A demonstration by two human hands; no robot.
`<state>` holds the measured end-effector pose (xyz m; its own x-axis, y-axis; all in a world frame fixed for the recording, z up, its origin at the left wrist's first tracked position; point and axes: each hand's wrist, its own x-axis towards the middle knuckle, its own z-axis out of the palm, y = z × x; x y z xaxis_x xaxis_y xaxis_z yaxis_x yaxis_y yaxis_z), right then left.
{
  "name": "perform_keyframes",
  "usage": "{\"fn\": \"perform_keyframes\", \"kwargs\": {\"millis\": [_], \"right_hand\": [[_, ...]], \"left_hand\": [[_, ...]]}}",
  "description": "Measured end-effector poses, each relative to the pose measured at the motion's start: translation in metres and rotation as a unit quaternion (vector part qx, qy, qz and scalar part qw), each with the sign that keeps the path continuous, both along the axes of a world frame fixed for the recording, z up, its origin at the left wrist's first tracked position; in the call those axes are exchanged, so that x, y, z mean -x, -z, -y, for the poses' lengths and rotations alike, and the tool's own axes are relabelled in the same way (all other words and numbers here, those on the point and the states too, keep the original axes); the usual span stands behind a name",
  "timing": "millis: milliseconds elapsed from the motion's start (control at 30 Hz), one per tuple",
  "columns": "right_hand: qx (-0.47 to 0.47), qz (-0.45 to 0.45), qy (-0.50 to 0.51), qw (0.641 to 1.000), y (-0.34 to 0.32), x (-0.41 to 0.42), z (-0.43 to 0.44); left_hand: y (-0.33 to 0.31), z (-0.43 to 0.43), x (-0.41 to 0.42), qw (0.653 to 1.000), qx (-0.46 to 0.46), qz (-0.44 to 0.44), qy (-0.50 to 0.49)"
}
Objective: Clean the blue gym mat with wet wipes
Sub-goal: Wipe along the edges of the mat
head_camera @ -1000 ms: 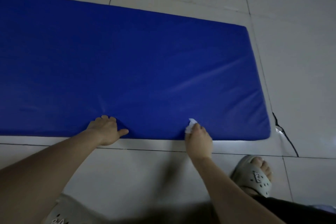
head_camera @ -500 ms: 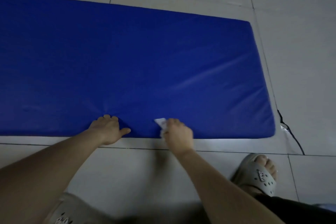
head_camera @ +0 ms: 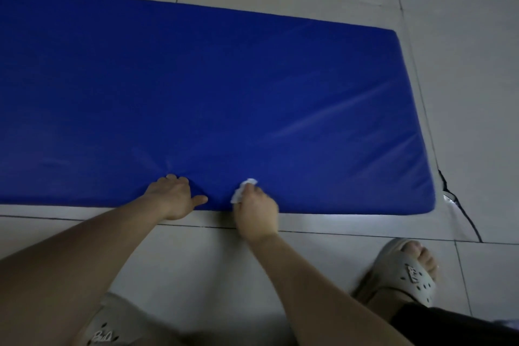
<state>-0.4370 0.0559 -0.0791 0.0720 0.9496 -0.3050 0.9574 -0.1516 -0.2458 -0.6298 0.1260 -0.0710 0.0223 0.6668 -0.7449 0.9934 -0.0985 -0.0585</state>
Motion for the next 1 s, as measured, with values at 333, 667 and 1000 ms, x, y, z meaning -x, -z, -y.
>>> {"fn": "perform_keyframes", "kwargs": {"millis": [333, 667, 1000], "right_hand": [[0.01, 0.041, -0.002, 0.999, -0.002, -0.063, 0.012], [-0.034, 0.011, 0.173, 0.984, -0.004, -0.124, 0.044], [-0.014, -0.039, -0.137, 0.99, -0.001, 0.049, -0.006]], "left_hand": [[0.001, 0.001, 0.002, 1.0, -0.013, 0.013, 0.004], [-0.003, 0.002, -0.001, 1.0, -0.016, 0.015, -0.002], [-0.001, -0.003, -0.001, 1.0, -0.002, 0.001, -0.003]]}}
